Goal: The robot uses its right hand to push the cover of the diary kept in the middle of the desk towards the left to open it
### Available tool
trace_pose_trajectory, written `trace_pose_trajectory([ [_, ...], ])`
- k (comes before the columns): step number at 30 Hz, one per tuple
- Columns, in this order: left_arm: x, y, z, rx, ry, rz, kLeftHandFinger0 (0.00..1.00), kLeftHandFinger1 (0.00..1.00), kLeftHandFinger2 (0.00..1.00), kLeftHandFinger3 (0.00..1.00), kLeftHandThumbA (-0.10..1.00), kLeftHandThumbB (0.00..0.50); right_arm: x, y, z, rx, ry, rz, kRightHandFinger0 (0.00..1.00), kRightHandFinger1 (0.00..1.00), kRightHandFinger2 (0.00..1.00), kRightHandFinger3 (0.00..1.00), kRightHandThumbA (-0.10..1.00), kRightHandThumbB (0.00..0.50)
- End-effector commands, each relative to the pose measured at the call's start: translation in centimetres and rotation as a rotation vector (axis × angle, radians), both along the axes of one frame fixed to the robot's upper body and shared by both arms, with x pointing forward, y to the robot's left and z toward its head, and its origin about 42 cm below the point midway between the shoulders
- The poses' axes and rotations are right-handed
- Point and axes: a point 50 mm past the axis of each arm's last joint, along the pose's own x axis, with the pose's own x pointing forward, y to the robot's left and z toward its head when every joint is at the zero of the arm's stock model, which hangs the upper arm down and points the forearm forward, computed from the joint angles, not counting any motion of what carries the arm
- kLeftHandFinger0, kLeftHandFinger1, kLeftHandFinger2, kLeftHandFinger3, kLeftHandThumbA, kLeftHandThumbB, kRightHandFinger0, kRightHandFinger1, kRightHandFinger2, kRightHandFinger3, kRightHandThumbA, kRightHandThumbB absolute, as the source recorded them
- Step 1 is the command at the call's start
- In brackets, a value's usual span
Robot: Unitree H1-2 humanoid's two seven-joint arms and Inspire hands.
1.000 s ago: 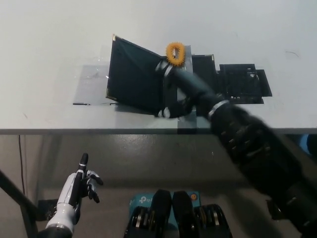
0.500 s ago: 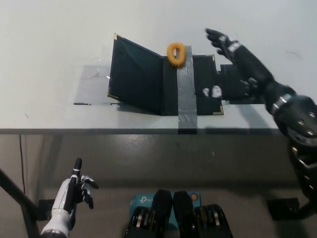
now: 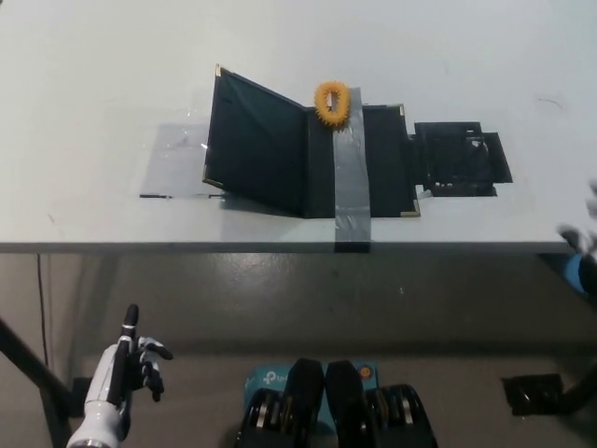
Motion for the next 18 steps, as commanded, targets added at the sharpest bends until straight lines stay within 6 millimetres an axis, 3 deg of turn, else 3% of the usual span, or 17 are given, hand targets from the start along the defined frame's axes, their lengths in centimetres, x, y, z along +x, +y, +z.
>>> trace_pose_trajectory([
  [1, 0.4, 0.4, 1.2, 0.001, -0.074, 0.02, 0.15, 0.14, 0.11, 0.27, 1.0, 0.323, -1.4, -1.2, -1.5, 0.028, -0.134, -0.125, 0.58, 0.67, 0.73, 0.81, 1.0, 0.125],
  [5, 0.3, 0.5, 1.3, 0.0, -0.063, 0.026, 0.16, 0.15, 0.12, 0.28, 1.0, 0.343, -2.8, -2.0, -4.8, 0.025, -0.087, -0.184, 0.58, 0.67, 0.74, 0.81, 0.99, 0.115],
  [6, 0.2, 0.7, 1.3, -0.006, -0.065, 0.028, 0.15, 0.14, 0.11, 0.28, 1.0, 0.348, -3.5, -2.5, -6.9, 0.019, -0.049, -0.226, 0.58, 0.66, 0.73, 0.8, 0.98, 0.136],
  [7, 0.2, 0.7, 1.3, -0.004, -0.065, 0.029, 0.16, 0.14, 0.11, 0.29, 1.0, 0.358, -3.8, -2.8, -7.8, -0.012, -0.033, -0.245, 0.56, 0.66, 0.73, 0.8, 1.0, 0.131],
  [9, 0.2, 0.7, 1.3, -0.001, -0.067, 0.029, 0.16, 0.16, 0.13, 0.31, 1.0, 0.38, -4.0, -3.3, -9.1, -0.025, -0.012, -0.271, 0.56, 0.66, 0.73, 0.79, 1.0, 0.179],
  [11, 0.0, 0.8, 1.1, -0.004, -0.068, 0.036, 0.17, 0.17, 0.13, 0.31, 1.0, 0.381, -4.2, -4.1, -10.5, -0.044, 0.029, -0.305, 0.56, 0.65, 0.72, 0.77, 0.98, 0.192],
  [14, -0.2, 0.9, 1.1, -0.01, -0.06, 0.055, 0.2, 0.18, 0.13, 0.31, 1.0, 0.333, -4.5, -4.8, -11.9, -0.073, 0.05, -0.339, 0.57, 0.65, 0.73, 0.74, 0.96, 0.198],
  [16, -0.2, 0.9, 1.1, -0.018, -0.064, 0.062, 0.2, 0.18, 0.12, 0.3, 1.0, 0.308, -4.8, -5.2, -12.6, -0.084, 0.062, -0.354, 0.54, 0.63, 0.72, 0.73, 0.94, 0.173],
  [18, -0.2, 0.9, 1.0, -0.028, -0.072, 0.063, 0.2, 0.18, 0.11, 0.29, 1.0, 0.317, -5.0, -5.4, -13.5, -0.093, 0.078, -0.374, 0.52, 0.61, 0.7, 0.72, 0.94, 0.183],
])
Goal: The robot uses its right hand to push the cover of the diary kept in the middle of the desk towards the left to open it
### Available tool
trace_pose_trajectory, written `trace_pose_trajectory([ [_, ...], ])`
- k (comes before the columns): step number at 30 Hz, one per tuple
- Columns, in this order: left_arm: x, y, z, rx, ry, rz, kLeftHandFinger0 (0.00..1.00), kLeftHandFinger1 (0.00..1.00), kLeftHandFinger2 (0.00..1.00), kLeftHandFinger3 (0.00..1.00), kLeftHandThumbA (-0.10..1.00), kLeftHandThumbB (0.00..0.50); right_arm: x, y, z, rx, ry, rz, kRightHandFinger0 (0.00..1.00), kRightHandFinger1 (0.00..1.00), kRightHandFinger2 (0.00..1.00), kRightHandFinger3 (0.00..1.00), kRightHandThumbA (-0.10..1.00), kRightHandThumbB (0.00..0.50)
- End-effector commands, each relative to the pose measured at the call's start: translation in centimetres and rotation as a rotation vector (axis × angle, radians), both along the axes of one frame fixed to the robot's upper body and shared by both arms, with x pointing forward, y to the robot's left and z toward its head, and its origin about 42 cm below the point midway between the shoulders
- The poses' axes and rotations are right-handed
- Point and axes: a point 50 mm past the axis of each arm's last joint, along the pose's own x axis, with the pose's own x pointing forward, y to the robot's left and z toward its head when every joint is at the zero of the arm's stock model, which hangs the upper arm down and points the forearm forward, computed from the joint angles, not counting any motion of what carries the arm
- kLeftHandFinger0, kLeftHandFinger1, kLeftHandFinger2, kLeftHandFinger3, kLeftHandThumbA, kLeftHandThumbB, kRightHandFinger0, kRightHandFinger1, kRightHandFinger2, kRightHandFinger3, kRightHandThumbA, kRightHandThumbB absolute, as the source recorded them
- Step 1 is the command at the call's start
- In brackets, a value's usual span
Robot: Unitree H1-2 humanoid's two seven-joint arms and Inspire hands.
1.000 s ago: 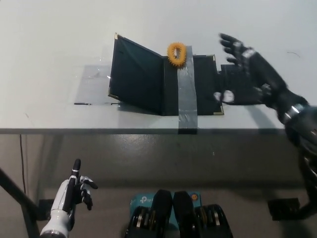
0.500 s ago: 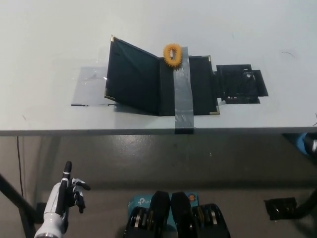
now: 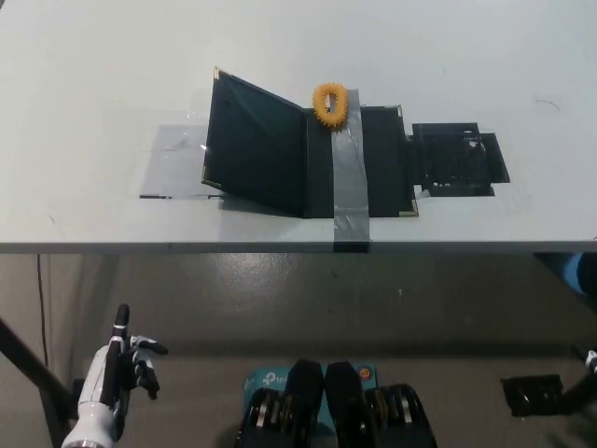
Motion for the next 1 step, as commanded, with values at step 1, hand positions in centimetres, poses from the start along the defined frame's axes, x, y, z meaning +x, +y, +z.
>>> trace_pose_trajectory([
  [1, 0.02, 0.46, 1.15, -0.017, -0.074, 0.039, 0.2, 0.18, 0.11, 0.29, 1.0, 0.317, -0.75, -2.83, 0.06, -0.198, -0.168, -0.145, 0.52, 0.61, 0.7, 0.72, 0.94, 0.183],
])
